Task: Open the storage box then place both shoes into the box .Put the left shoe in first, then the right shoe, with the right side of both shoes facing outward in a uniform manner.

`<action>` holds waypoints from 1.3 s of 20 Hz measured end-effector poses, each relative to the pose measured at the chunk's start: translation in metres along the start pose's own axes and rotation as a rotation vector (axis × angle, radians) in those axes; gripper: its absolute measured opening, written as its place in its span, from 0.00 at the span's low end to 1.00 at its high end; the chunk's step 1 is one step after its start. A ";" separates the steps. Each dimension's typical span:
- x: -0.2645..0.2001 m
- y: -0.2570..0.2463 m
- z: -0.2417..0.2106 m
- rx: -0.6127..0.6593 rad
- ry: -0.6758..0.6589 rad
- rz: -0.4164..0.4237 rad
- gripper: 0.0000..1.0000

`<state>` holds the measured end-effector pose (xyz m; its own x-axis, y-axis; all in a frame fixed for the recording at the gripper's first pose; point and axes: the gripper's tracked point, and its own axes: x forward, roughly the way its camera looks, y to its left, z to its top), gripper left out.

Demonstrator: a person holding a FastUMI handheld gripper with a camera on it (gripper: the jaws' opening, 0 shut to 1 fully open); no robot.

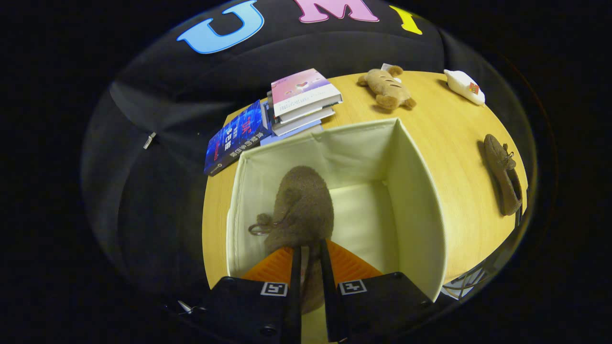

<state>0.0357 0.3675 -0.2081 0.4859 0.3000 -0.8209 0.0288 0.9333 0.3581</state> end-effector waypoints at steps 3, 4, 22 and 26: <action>-0.010 0.012 -0.008 -0.053 0.010 0.076 0.86; -0.016 0.012 -0.006 -0.076 0.004 0.094 0.91; -0.172 -0.233 0.116 -0.429 -0.391 0.085 0.99; -0.171 -0.322 0.123 -0.399 -0.389 0.029 0.99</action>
<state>0.0506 -0.0085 -0.1283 0.7702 0.3019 -0.5617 -0.2853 0.9509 0.1200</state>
